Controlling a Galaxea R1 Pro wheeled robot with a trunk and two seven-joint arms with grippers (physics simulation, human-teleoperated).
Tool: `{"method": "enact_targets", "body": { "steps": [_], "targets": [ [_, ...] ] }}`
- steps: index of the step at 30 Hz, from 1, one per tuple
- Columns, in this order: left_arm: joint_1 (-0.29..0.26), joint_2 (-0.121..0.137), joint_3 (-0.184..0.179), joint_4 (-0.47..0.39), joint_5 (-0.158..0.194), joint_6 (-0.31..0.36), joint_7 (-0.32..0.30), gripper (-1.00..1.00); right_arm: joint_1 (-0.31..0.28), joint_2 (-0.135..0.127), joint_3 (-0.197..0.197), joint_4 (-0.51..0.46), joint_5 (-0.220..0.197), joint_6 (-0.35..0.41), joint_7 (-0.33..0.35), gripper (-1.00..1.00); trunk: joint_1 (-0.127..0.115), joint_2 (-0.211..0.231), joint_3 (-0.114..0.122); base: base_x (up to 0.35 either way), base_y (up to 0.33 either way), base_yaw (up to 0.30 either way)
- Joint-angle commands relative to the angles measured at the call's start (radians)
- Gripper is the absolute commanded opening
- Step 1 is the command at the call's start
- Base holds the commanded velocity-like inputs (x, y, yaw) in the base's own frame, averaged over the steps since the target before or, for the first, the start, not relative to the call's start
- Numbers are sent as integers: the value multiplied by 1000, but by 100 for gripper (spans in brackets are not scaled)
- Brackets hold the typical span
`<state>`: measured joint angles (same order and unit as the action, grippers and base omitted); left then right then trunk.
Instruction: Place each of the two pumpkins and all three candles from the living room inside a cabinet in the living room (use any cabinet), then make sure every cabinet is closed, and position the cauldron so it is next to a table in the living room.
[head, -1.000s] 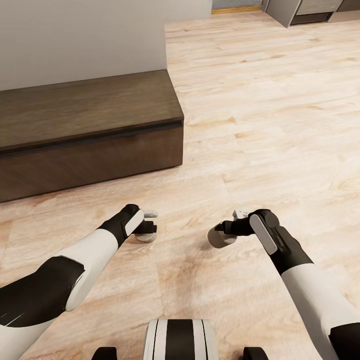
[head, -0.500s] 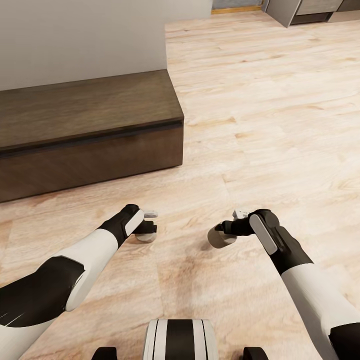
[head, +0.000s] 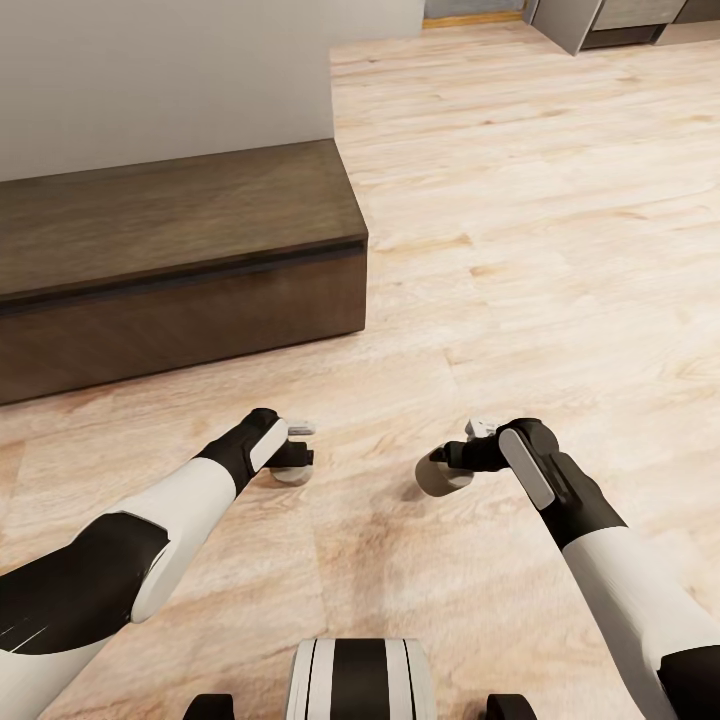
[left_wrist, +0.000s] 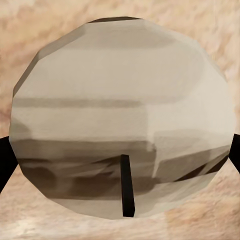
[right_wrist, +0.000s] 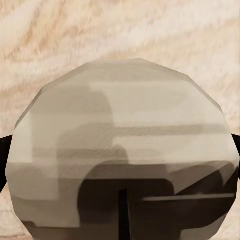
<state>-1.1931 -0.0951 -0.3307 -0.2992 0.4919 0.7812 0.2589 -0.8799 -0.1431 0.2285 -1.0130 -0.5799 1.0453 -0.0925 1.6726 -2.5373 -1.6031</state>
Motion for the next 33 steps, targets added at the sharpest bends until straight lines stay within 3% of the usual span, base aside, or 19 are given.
{"method": "enact_targets", "body": {
  "steps": [1, 10, 33],
  "targets": [
    [0, 0, -7, -1, 10, 3, 6, -100, -1, -1, 3, -1, -11, 2, -10, -100, 0, 0, -1, 0, 0, 0],
    [0, 0, -7, -1, 10, 3, 6, -100, -1, -1, 3, -1, -9, 2, -10, -100, 0, 0, -1, 0, 0, 0],
    [0, 2, -5, -35, 14, 16, -13, -100, 1, 0, 5, 5, -6, 2, -11, -100, -11, 5, 88, 0, 0, 0]
  ]
}}
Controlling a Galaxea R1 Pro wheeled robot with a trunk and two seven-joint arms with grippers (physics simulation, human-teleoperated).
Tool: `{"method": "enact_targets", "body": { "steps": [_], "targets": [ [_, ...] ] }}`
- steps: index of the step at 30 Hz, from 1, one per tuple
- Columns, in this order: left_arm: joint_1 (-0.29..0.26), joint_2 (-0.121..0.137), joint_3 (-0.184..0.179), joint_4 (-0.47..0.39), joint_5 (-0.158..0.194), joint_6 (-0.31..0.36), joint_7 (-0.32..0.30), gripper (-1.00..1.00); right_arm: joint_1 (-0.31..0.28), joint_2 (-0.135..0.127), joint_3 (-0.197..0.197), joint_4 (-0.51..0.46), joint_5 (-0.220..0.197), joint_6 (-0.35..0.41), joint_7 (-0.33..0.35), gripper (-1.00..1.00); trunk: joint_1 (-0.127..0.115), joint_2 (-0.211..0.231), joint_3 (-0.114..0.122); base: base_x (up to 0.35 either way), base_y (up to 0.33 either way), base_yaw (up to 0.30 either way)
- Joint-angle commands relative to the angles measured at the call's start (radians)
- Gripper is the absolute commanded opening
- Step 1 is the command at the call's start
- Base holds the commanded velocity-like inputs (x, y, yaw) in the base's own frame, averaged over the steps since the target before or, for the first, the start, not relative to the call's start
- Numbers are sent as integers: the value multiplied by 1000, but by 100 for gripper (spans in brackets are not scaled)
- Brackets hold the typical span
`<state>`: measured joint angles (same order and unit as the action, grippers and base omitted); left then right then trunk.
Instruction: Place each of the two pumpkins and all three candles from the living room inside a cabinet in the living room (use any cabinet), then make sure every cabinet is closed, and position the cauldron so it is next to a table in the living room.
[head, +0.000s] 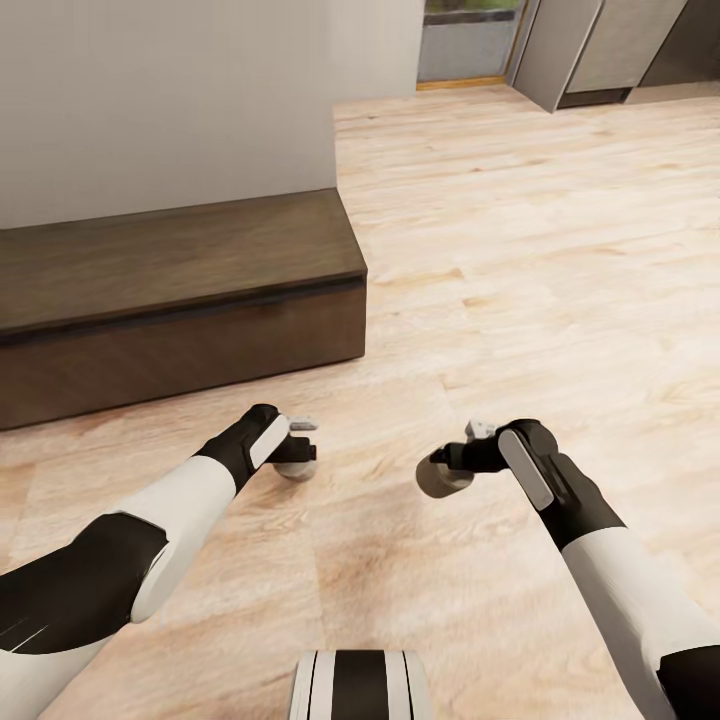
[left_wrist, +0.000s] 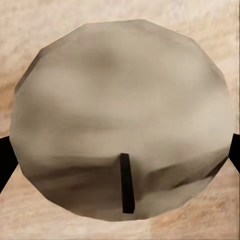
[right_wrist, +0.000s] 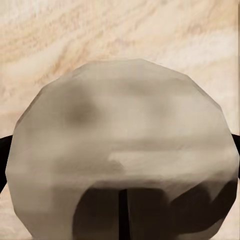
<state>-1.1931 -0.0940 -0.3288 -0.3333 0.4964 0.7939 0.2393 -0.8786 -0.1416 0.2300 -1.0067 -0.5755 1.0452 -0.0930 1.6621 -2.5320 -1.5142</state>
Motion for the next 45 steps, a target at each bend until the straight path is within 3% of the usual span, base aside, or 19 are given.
{"method": "enact_targets", "body": {
  "steps": [1, 25, 33, 45],
  "targets": [
    [0, 1, -8, -1, 9, 5, 7, -100, 0, -1, 3, 1, -10, 2, -10, -100, 0, 0, 3, 0, 0, 0],
    [0, 0, -6, 0, 15, 43, 3, -100, 3, 4, 5, 8, -9, 2, -8, -100, -11, 6, 96, 0, 0, 0],
    [0, 3, -2, 4, 16, 131, 4, -100, 3, 4, 3, 11, -9, 2, -9, -100, -15, 8, 127, 0, 0, 2],
    [0, 15, -4, 56, 19, 133, 5, -100, 3, 3, 3, 53, -9, 2, -8, -100, -20, 10, 178, 0, 0, 226]
  ]
}}
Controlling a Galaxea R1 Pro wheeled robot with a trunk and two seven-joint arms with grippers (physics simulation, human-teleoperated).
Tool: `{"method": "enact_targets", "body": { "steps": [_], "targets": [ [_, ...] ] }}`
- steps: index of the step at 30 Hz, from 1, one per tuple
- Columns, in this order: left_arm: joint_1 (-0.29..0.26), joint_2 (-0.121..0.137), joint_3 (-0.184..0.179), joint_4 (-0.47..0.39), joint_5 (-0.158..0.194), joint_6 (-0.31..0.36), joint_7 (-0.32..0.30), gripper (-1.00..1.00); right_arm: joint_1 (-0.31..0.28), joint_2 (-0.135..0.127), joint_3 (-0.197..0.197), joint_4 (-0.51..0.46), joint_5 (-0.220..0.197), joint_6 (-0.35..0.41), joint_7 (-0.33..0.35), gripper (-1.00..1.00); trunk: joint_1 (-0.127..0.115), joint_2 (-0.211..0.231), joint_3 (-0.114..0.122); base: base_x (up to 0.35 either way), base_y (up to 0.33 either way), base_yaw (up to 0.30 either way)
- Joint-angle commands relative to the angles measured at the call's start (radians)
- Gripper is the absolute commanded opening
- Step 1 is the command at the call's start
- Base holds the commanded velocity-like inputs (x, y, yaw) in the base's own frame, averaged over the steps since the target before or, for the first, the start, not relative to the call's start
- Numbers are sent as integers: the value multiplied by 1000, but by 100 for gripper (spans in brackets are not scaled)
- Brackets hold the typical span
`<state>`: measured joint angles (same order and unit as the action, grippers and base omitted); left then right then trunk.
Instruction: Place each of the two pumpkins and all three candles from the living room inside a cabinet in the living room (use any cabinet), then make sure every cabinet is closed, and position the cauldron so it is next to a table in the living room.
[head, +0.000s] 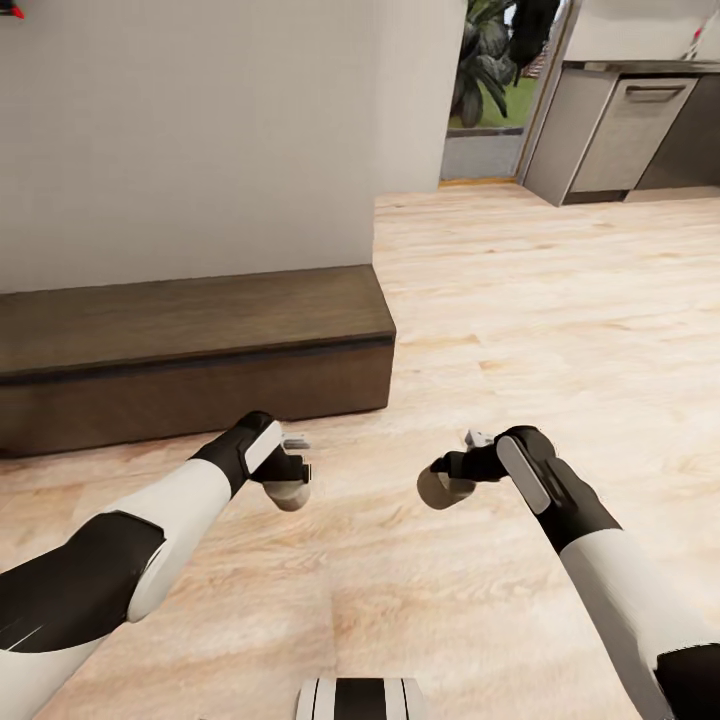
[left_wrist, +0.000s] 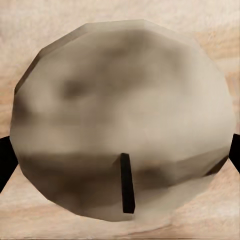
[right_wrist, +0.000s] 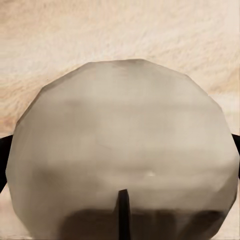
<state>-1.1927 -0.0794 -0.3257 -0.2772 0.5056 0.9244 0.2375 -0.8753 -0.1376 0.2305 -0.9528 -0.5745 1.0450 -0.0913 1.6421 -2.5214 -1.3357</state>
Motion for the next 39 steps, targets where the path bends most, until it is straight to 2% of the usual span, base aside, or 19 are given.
{"method": "enact_targets", "body": {
  "steps": [1, 4, 9, 13, 31, 36, 39],
  "targets": [
    [-1, 0, -7, 1, 10, 2, 6, -100, -1, -2, 3, 15, -10, 2, -10, -100, -1, 0, 3, 0, 0, 282],
    [-1, 0, -7, 2, 10, 2, 7, -100, -1, -3, 3, 42, -8, 2, -10, -100, -2, 1, 15, 0, 0, 283],
    [0, 0, -7, 2, 10, 2, 7, -100, -1, -3, 3, 57, 27, 1, -9, -100, -4, 2, 34, 0, 0, 283],
    [1, 0, -7, 3, 10, 2, 7, -100, -1, -1, 4, 58, 37, 2, -8, -100, -6, 3, 51, 0, 0, 284],
    [7, 9, -7, 3, 11, -1, 10, -100, -1, 1, 11, 70, 42, -15, -8, -100, -14, 7, 131, 0, 0, 279],
    [7, 8, -7, 2, 12, -4, 6, -100, -1, 2, 37, 76, 42, -17, -8, -100, -16, 8, 154, 0, 0, 276],
    [8, 7, -7, 2, 13, -5, 3, -100, -1, 5, 70, 78, 42, -18, -8, -100, -18, 9, 168, 0, 0, 276]
  ]
}}
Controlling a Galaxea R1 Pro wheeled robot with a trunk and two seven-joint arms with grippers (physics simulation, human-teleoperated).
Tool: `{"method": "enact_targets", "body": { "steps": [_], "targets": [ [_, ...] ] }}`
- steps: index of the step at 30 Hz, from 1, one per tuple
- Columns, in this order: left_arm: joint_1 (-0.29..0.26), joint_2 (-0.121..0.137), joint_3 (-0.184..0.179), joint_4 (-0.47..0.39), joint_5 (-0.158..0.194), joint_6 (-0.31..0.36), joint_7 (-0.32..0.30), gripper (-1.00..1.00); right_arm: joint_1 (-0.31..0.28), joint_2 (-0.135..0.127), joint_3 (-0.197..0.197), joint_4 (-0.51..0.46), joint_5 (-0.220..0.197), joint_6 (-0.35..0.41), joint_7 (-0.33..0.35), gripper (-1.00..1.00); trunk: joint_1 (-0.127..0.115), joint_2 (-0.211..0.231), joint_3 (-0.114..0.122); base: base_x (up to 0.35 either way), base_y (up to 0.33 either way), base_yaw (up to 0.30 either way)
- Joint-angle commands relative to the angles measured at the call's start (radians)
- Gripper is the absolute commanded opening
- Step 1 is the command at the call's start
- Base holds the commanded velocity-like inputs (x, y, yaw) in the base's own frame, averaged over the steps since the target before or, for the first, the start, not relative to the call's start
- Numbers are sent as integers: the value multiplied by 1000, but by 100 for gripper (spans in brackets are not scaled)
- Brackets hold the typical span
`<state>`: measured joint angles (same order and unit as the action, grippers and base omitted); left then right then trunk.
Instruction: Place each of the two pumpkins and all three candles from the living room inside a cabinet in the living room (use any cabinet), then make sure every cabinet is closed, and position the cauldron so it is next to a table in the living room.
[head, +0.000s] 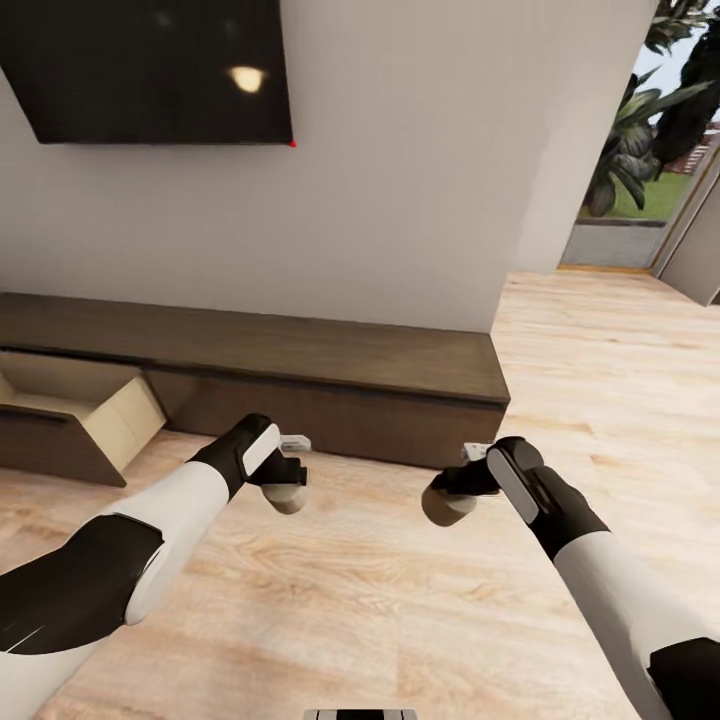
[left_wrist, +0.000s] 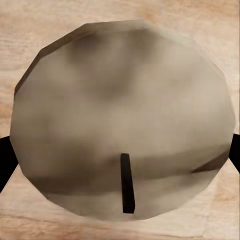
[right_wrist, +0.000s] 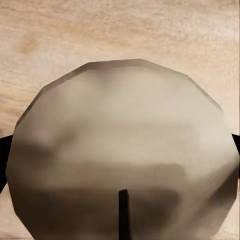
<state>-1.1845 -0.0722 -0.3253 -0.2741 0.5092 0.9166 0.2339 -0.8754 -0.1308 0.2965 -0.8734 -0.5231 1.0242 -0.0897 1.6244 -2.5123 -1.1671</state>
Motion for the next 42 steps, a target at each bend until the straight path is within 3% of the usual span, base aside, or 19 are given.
{"method": "enact_targets", "body": {
  "steps": [1, 9, 16, 22, 30, 31, 34, 42],
  "targets": [
    [0, 0, -6, -1, 9, 2, 6, -100, 0, -1, 20, -1, -10, 2, -10, -100, -1, 0, 4, 0, 0, 276],
    [0, 0, -6, -2, 9, -1, 5, -100, 0, 0, 35, 19, -11, -24, -10, -100, -4, 2, 40, 0, 0, 276],
    [0, -1, -7, -2, 62, -7, 6, -100, 0, 0, 36, 58, -11, -57, -10, -100, -5, 2, 51, 0, 0, 277],
    [0, 0, -6, -1, 76, -102, 6, -100, 0, 0, 37, 69, -11, -61, -10, -100, -5, 2, 51, 0, 0, 276],
    [0, -4, -8, 0, 82, -143, 8, -100, 1, 0, 38, 82, -9, -115, -10, -100, -5, 2, 52, 0, 0, 64],
    [1, -4, -9, 2, 83, -204, 8, -100, 1, -1, 37, 96, -10, -138, -10, -100, -5, 2, 52, 0, 0, 5],
    [2, -6, -9, 52, 83, -283, 7, -100, 1, 0, 40, 110, -9, -168, -10, -100, -5, 2, 52, 0, 0, 54],
    [2, -21, -9, 86, 84, -308, 7, -100, 1, 0, 55, 115, 2, -208, -9, -100, -5, 2, 56, 0, 0, 226]
  ]
}}
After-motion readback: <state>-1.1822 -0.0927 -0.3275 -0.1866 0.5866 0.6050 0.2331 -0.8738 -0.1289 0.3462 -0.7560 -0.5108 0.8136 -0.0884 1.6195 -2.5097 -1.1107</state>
